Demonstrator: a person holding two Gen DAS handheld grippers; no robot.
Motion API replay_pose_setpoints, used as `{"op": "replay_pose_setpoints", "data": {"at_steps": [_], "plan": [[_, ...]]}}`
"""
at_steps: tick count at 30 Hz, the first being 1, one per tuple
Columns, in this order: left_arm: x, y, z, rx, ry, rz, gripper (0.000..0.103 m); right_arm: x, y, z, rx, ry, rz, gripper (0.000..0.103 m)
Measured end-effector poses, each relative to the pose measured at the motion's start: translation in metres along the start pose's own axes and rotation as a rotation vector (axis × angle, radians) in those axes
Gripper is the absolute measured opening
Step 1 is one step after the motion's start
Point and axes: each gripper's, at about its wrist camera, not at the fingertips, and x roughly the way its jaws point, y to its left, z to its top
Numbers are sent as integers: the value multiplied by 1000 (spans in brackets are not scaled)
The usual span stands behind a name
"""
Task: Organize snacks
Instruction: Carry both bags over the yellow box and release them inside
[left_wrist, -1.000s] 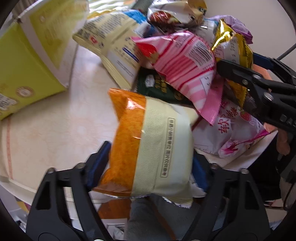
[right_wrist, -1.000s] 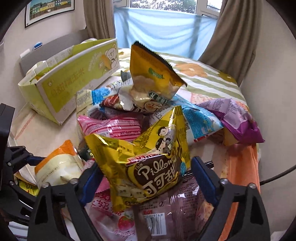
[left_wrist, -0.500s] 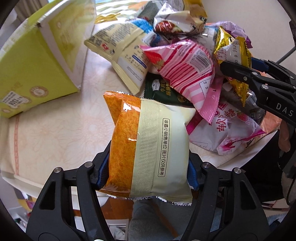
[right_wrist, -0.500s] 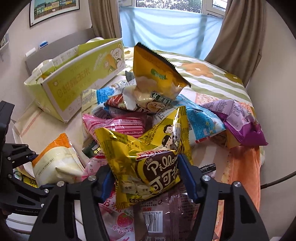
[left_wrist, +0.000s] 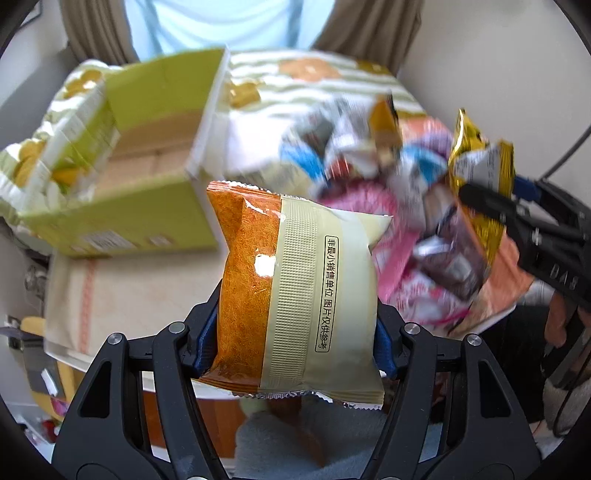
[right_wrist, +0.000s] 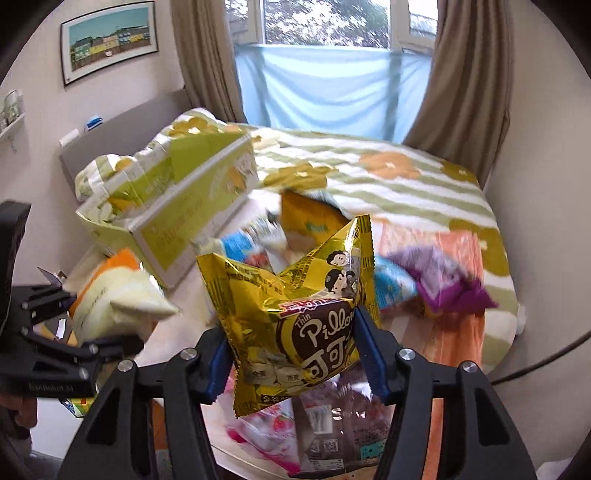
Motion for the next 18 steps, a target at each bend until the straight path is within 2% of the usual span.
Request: {"op": "replay_pose_setpoints", "data": {"at_steps": [4, 9, 13, 18], "plan": [[-18, 27, 31, -15, -71, 23, 63, -7, 18, 27, -26, -38, 15, 55], [-34, 77, 62, -38, -112, 53, 63, 0, 56, 69, -41, -83, 42, 55], [-35, 125, 85, -48, -117, 66, 63, 16, 95, 97, -54, -100, 66, 55], [-22, 186, 114, -34, -87, 63, 63, 46, 141, 127, -36, -88, 106, 55]]}}
